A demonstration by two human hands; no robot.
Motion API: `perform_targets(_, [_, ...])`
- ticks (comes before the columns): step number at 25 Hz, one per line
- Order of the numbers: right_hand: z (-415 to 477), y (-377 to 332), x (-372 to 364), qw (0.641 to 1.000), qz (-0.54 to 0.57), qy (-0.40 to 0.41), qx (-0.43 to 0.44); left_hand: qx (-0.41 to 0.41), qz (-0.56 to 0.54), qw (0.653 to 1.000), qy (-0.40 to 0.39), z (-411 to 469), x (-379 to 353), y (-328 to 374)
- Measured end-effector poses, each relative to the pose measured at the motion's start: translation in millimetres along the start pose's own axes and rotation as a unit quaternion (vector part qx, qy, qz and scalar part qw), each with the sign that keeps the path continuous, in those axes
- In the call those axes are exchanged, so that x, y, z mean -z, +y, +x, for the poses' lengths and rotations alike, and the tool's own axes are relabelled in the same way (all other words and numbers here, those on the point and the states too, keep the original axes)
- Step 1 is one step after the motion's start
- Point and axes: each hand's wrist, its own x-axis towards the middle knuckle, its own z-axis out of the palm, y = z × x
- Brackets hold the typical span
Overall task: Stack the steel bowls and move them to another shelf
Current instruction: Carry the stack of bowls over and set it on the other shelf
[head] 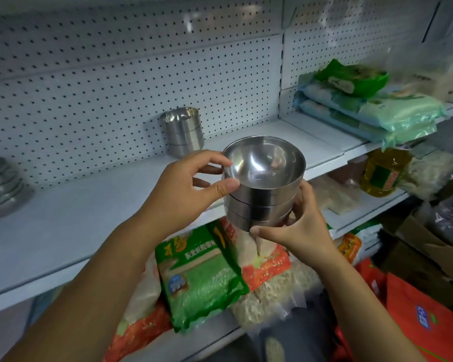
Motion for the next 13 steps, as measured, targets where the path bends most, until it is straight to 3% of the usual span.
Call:
perform_targets(8, [165,53,17,0.999,-0.033,-0.042,-0.003,0.013,0.065,0.997,0.034,141,-17,-58])
perform_targets(13, [237,81,12,0.994,-0.063,-0.082,-0.019,0.021,0.157,0.984,0.081,186,-25,-104])
